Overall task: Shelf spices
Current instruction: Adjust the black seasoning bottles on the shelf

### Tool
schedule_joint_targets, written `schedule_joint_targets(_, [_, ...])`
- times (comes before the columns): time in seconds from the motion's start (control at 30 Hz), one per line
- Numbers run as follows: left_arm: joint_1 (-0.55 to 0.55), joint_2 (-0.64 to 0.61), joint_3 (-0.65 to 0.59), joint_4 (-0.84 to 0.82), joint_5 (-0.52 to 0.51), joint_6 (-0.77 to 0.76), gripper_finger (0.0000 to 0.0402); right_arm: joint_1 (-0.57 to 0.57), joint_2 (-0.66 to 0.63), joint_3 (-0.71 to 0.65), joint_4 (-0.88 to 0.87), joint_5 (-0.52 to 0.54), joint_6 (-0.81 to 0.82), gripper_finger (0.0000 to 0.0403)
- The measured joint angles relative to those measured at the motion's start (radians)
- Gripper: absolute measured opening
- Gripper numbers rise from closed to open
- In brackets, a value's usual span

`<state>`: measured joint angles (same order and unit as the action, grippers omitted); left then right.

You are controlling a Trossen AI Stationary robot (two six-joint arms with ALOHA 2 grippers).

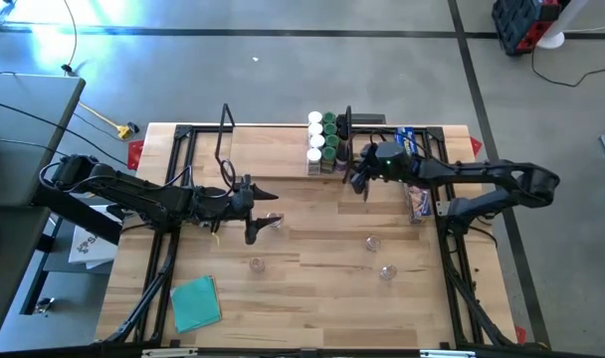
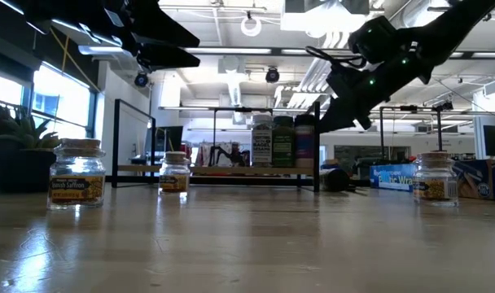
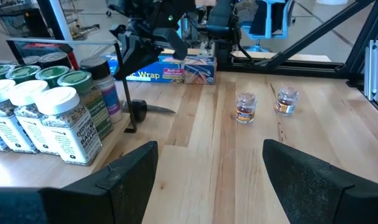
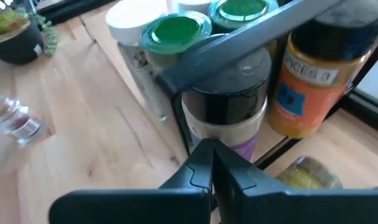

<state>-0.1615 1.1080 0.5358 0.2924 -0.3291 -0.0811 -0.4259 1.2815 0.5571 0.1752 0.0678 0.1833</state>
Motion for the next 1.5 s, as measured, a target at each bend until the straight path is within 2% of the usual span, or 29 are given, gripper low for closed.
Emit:
schedule_joint_targets(0.23, [0.000,0.000,0.000,0.001,0.000,0.000,0.0284,0.000,0.041,0.000,0.055,0.050,-0.002,0.0000])
schedule_joint_targets(0.7, [0.000,0.000,0.000,0.000,0.001,-0.004,0.0284,0.000,0.034,0.000,0.053,0.164,-0.001,0.0000])
schedule_joint_targets(0.83, [0.000,0.000,0.000,0.001,0.001,-0.004,0.0284,0.001,0.020,0.001,0.043,0.111,0.001,0.0000])
schedule_joint_targets(0.93, [0.000,0.000,0.000,0.001,0.001,-0.004,0.0284,0.001,0.021,0.001,0.038,-0.001,-0.012,0.0000])
schedule_joint_targets(1.03, [0.000,0.000,0.000,0.001,0.001,-0.004,0.0284,0.000,0.022,0.001,0.037,-0.066,-0.026,0.0000])
schedule_joint_targets(1.5, [0.000,0.000,0.000,-0.001,-0.014,-0.004,0.0284,-0.067,0.036,0.001,0.040,-0.050,-0.035,0.0000])
